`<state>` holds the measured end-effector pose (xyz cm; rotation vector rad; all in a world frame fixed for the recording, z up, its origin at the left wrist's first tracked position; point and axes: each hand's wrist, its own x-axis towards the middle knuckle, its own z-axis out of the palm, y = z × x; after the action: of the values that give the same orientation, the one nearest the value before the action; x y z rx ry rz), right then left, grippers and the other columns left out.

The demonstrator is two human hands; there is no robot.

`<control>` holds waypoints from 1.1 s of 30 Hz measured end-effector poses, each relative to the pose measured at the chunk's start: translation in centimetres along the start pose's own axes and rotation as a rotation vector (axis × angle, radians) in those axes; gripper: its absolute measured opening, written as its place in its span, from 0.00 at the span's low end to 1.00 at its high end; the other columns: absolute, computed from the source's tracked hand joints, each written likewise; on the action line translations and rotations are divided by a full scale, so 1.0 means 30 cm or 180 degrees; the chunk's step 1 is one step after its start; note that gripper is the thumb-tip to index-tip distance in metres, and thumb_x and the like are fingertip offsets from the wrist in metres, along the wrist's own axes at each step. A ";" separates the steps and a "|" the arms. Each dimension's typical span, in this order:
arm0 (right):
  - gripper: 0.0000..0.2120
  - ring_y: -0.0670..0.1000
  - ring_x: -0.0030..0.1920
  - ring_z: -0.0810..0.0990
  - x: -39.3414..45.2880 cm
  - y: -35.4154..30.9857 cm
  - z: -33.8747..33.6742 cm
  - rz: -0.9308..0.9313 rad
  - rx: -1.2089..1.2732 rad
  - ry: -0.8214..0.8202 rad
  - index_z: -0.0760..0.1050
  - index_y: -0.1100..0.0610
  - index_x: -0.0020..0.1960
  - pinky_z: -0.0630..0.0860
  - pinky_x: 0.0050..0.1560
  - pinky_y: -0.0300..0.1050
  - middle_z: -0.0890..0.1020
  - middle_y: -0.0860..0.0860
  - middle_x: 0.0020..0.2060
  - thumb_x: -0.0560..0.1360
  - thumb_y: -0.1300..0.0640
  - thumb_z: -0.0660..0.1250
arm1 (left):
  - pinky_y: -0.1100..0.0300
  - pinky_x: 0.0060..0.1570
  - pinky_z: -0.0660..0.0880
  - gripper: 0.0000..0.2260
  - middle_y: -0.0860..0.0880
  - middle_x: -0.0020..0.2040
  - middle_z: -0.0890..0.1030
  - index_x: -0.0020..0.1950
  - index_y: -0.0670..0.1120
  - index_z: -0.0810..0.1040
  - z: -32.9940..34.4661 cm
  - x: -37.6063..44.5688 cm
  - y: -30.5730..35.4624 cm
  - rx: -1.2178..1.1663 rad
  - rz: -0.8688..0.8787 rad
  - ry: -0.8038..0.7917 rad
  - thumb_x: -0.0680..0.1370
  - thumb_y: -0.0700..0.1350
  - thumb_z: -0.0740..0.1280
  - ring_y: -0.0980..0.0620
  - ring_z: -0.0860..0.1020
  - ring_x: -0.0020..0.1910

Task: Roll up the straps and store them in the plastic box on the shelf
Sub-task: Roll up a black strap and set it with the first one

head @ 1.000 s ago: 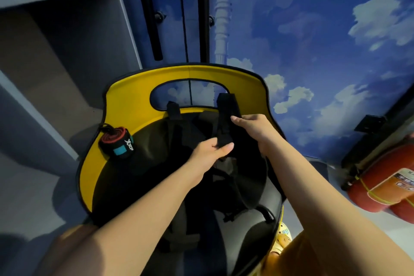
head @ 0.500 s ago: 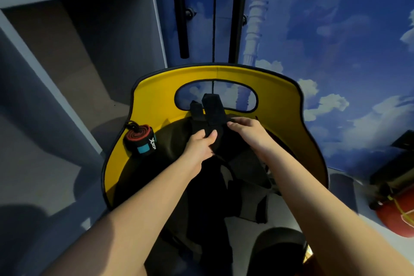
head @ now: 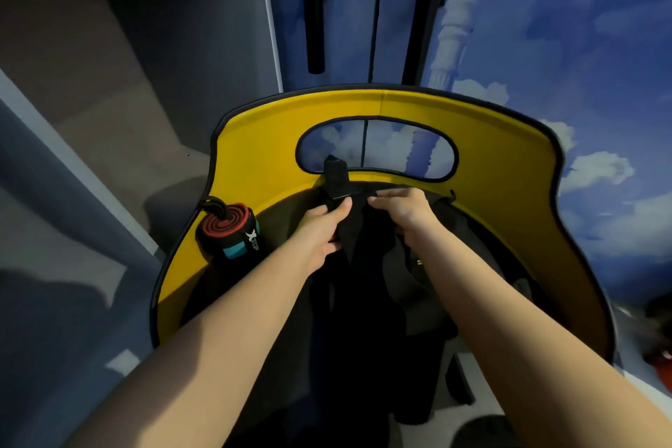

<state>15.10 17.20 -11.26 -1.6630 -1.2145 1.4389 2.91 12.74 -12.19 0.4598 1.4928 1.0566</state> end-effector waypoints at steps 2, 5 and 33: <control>0.15 0.57 0.51 0.81 0.045 0.002 0.030 0.0015 0.0034 0.0056 0.78 0.60 0.57 0.79 0.52 0.50 0.82 0.60 0.52 0.71 0.61 0.73 | 0.48 0.60 0.73 0.30 0.44 0.66 0.74 0.74 0.47 0.61 -0.006 0.040 -0.023 -0.0059 -0.0012 -0.0025 0.75 0.47 0.69 0.44 0.73 0.64; 0.14 0.59 0.52 0.81 0.105 0.007 0.068 0.0031 0.0076 0.0149 0.79 0.59 0.55 0.77 0.58 0.55 0.81 0.61 0.52 0.70 0.61 0.73 | 0.44 0.63 0.71 0.25 0.46 0.67 0.74 0.72 0.48 0.65 -0.013 0.095 -0.024 0.0022 0.0123 -0.0047 0.76 0.46 0.68 0.44 0.73 0.64; 0.10 0.46 0.29 0.75 0.043 0.185 -0.017 0.0279 -0.1777 -0.0907 0.76 0.58 0.44 0.68 0.20 0.32 0.75 0.51 0.32 0.74 0.51 0.70 | 0.47 0.65 0.70 0.25 0.44 0.71 0.69 0.73 0.45 0.65 -0.010 0.372 -0.014 0.1672 0.0677 0.0890 0.77 0.44 0.67 0.43 0.69 0.69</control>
<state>16.91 16.30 -16.60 -1.9280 -1.8539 1.5166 0.17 21.19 -18.97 0.8815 2.0151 0.9075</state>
